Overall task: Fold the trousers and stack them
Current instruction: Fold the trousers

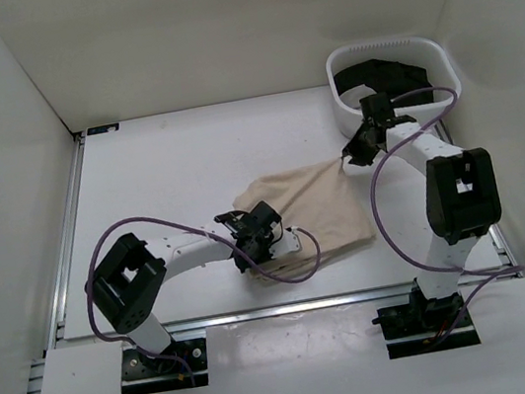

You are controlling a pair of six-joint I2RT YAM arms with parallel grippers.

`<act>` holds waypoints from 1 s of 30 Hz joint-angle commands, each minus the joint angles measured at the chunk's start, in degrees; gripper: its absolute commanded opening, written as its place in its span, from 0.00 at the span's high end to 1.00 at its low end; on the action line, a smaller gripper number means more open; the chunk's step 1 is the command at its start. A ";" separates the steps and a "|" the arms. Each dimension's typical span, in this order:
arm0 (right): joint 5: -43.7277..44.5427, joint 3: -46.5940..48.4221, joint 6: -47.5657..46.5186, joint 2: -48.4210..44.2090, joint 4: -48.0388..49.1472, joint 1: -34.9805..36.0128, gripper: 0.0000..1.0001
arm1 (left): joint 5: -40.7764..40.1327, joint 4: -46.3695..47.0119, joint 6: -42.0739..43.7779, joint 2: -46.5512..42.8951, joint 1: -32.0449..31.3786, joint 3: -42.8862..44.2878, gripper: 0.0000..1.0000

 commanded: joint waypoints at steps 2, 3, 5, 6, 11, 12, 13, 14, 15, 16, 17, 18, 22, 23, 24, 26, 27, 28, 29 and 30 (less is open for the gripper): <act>1.78 3.72 -6.28 -0.89 -1.16 0.41 0.52 | -2.95 -0.32 -2.23 -0.75 0.52 0.24 0.75; 1.77 4.35 -8.05 -1.59 -2.38 1.10 0.37 | -2.96 -1.01 -2.93 -1.98 0.52 0.24 0.72; 3.26 4.88 -13.05 -4.92 -3.97 2.16 0.31 | 1.84 -3.98 -2.94 -3.39 3.93 2.77 0.53; 3.27 5.40 -14.82 -6.24 -5.80 3.03 0.28 | 4.14 -5.31 -2.94 -4.79 5.17 4.18 0.47; 3.88 -0.20 -20.18 -16.26 -12.58 3.66 0.27 | 22.48 -12.70 -4.86 -4.63 14.39 17.00 0.37; 3.88 -2.48 -20.20 -17.93 -13.20 3.66 0.26 | 24.79 -12.71 -5.74 -3.58 19.37 20.94 0.36; 2.93 -7.11 -21.07 -20.91 -14.16 3.66 0.25 | 26.99 -12.71 -6.36 -0.79 21.85 22.89 0.36; 2.22 -9.60 -21.69 -22.33 -14.17 3.66 0.25 | 29.97 -12.71 -7.85 1.16 24.05 24.92 0.35; -0.05 -12.15 -22.21 -24.87 -14.17 3.66 0.23 | 30.53 -12.71 -8.64 3.44 27.03 29.37 0.34; -1.81 -16.96 -22.74 -25.85 -13.13 3.66 0.22 | 30.53 -12.71 -9.26 8.77 27.76 31.94 0.34; -3.83 -19.09 -22.75 -26.81 -12.33 3.66 0.20 | 29.66 -12.71 -9.79 11.43 27.77 34.49 0.34; -6.11 -20.94 -23.27 -27.35 -11.37 3.66 0.20 | 29.04 -13.58 -9.79 13.98 27.77 37.13 0.32; -9.47 -28.59 -23.80 -28.76 -7.94 2.26 0.18 | 29.22 -14.73 -9.80 22.96 27.16 46.71 0.27; -9.48 -30.00 -23.80 -29.45 -6.45 2.25 0.18 | 29.21 -14.73 -9.80 25.06 27.15 46.73 0.26; -10.69 -31.32 -23.19 -29.46 -5.57 1.38 0.18 | 28.69 -15.43 -9.80 25.86 26.63 46.73 0.26; -13.42 -34.92 -22.58 -29.46 -3.11 0.58 0.18 | 28.69 -16.14 -8.75 26.57 26.62 45.69 0.27; -13.43 -35.98 -22.57 -29.46 -2.40 0.58 0.19 | 29.21 -16.66 -8.13 26.58 26.62 44.90 0.31; -14.04 -36.86 -21.96 -29.46 -2.39 0.58 0.19 | 30.34 -16.66 -8.13 26.58 26.62 43.23 0.35; -14.05 -38.26 -21.96 -29.46 -1.70 0.58 0.24 | 31.40 -17.19 -7.60 26.58 27.15 42.61 0.40; -13.26 -38.88 -21.96 -28.94 -1.69 0.58 0.30 | 32.37 -17.19 -7.60 25.88 27.15 42.08 0.47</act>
